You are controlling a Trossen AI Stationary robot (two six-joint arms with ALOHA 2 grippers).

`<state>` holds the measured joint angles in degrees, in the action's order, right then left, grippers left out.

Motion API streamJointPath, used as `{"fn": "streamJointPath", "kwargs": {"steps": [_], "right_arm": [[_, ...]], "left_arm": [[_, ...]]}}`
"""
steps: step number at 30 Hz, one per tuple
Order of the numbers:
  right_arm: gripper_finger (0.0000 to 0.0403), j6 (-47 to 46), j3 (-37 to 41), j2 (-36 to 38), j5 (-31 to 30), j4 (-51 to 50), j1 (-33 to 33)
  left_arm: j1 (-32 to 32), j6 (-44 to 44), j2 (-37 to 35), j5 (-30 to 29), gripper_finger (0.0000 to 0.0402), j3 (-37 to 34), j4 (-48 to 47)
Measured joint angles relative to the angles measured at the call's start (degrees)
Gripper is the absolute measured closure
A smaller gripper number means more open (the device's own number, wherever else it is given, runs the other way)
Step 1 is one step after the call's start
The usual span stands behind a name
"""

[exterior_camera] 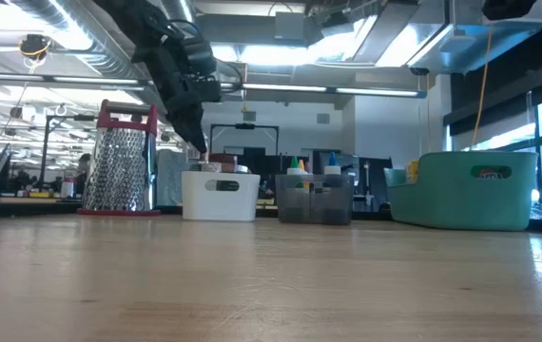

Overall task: Pick & Place Kitchen Items
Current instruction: Put the transparent seasoning bottle into the white bin

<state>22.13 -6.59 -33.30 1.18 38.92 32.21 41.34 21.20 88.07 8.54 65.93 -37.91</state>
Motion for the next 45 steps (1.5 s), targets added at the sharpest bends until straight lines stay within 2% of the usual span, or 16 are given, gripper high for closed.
{"fn": "streamJointPath", "kwargs": {"steps": [8, 26, 45], "right_arm": [[0.0130, 3.8, 0.0, 0.0, -3.1, -2.0, 0.0], [0.0130, 3.4, 0.0, 0.0, -3.1, -3.6, -3.2], [0.0130, 2.7, 0.0, 0.0, -2.9, -3.9, -3.4]], "left_arm": [[0.6, 0.6, 3.5, 0.0, 0.0207, 0.0, 4.1], [0.5, 0.6, 3.7, -1.0, 0.0206, 0.0, 1.1], [1.6, 0.4, 9.5, -1.5, 0.0206, 0.0, 4.1]]}}
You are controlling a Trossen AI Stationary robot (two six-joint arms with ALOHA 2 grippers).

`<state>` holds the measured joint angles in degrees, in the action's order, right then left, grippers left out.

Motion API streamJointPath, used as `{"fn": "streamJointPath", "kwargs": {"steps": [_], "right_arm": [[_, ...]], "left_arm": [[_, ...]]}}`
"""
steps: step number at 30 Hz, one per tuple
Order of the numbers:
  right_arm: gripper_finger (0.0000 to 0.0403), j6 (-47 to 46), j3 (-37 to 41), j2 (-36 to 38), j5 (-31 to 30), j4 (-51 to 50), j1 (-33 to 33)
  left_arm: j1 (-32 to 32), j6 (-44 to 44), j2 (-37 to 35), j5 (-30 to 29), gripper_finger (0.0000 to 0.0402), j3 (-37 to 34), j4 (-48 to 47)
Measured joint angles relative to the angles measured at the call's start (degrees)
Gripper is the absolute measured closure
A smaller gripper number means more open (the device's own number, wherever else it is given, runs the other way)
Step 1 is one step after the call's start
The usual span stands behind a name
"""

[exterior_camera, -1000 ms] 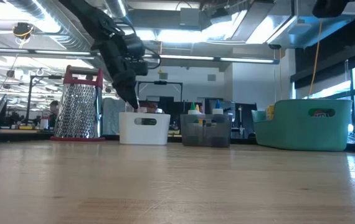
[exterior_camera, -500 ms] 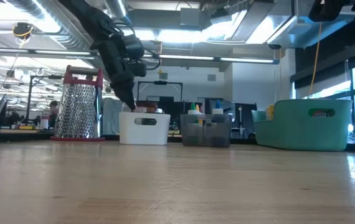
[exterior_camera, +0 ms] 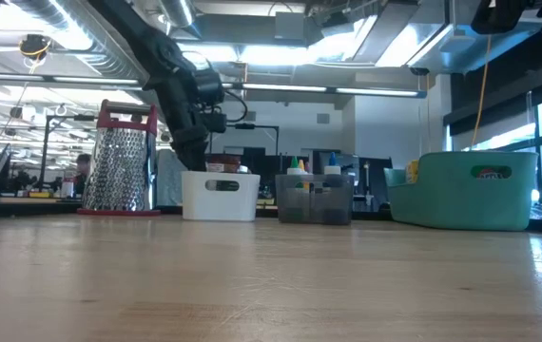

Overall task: Pick & Place Kitchen Items
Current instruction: Put the transparent seasoning bottle into the white bin

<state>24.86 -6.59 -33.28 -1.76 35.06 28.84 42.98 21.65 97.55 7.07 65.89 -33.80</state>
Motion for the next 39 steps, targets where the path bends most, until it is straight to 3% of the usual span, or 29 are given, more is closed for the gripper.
{"fn": "streamJointPath", "kwargs": {"steps": [39], "right_arm": [[0.0130, 0.0, 0.0, 0.0, -0.2, -0.1, 0.0]], "left_arm": [[0.7, -1.2, 0.8, 1.2, 0.0205, -5.8, 10.3]]}}
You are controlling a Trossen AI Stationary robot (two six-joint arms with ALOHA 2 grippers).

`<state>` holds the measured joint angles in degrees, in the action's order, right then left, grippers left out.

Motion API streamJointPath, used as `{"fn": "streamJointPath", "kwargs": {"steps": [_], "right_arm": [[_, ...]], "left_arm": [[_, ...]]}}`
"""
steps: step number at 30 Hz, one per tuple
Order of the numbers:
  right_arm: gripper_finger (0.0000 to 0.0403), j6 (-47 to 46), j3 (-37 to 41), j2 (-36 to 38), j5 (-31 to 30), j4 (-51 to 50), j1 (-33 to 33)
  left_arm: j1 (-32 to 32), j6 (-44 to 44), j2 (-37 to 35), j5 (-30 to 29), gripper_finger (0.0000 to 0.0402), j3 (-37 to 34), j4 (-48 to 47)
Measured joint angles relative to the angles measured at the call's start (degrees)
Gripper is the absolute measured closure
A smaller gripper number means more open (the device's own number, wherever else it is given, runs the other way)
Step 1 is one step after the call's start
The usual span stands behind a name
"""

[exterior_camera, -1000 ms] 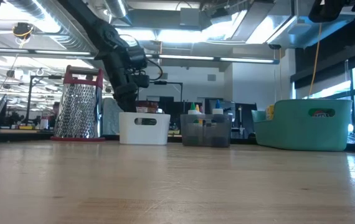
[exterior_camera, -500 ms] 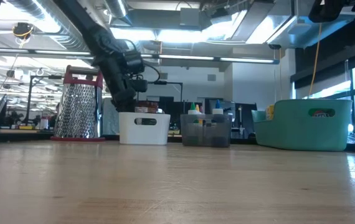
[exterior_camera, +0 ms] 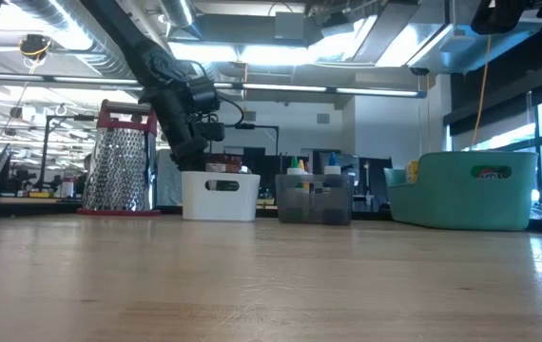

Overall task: Pick & Place Kitchen Items
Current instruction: Put the transparent seasoning bottle into the white bin

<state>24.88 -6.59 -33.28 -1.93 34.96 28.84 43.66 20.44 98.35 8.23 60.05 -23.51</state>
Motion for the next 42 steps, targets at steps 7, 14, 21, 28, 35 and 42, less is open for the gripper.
{"fn": "streamJointPath", "kwargs": {"steps": [7, 14, 21, 28, 35, 42], "right_arm": [[0.0130, 0.0, 0.0, 0.0, 0.0, 0.0, 0.0], [0.0130, 0.0, 0.0, 0.0, 0.0, 0.0, 0.0], [0.0130, 0.0, 0.0, 0.0, 0.0, 0.0, 0.0], [0.0130, 0.0, 0.0, 0.0, 0.0, 0.0, 0.0], [0.0130, 0.0, 0.0, 0.0, 0.0, 0.0, 0.0], [0.0130, 0.0, 0.0, 0.0, 0.0, 0.0, 0.0]], "left_arm": [[0.0, -1.0, 0.0, 0.0, 0.0205, 0.0, 0.0], [0.0, -1.1, 0.0, 0.0, 0.0205, 0.0, -0.1], [0.0, -1.2, 0.0, 0.0, 0.0205, 0.0, -0.1], [0.0, -1.2, 0.0, 0.0, 0.0192, 0.0, -0.2], [0.0, -1.2, 0.0, 0.0, 0.0177, 0.0, -0.2], [0.0, -0.7, 0.0, 0.0, 0.0176, 0.0, -0.2]]}}
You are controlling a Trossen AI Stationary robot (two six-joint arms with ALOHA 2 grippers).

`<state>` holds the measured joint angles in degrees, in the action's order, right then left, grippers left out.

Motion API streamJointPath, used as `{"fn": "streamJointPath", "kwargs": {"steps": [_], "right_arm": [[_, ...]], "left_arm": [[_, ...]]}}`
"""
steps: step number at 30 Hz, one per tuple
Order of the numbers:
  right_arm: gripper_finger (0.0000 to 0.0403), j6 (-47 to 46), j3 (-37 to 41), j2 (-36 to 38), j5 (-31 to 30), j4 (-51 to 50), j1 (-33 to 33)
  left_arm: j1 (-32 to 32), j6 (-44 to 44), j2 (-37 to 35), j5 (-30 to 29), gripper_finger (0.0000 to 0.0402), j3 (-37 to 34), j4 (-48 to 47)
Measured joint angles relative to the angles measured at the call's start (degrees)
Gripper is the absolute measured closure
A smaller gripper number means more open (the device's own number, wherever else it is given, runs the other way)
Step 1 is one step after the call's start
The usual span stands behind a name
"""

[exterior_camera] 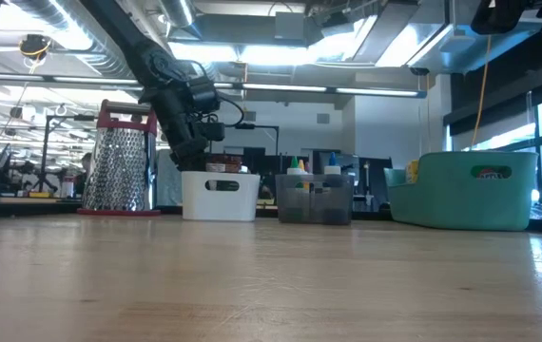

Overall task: Pick & Place Kitchen Items
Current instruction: Put the transparent seasoning bottle into the white bin, then put the red coloring bottle into the black transparent bin

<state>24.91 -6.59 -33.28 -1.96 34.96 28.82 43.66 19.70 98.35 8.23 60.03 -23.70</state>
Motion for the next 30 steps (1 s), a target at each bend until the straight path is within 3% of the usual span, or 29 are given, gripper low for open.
{"fn": "streamJointPath", "kwargs": {"steps": [13, 23, 30], "right_arm": [[0.0130, 0.0, 0.0, 0.0, 0.0, 0.0, 0.0], [0.0130, 0.0, 0.0, 0.0, 0.0, 0.0, 0.0], [0.0130, 0.0, 0.0, 0.0, 0.0, 0.0, 0.0]], "left_arm": [[-0.2, -0.6, -4.1, -0.1, 0.0176, 2.0, -2.6], [-5.1, -1.8, -18.1, -0.2, 0.0176, 5.8, -8.6], [-14.8, 0.5, -28.3, -3.4, 0.0176, 5.9, -11.4]]}}
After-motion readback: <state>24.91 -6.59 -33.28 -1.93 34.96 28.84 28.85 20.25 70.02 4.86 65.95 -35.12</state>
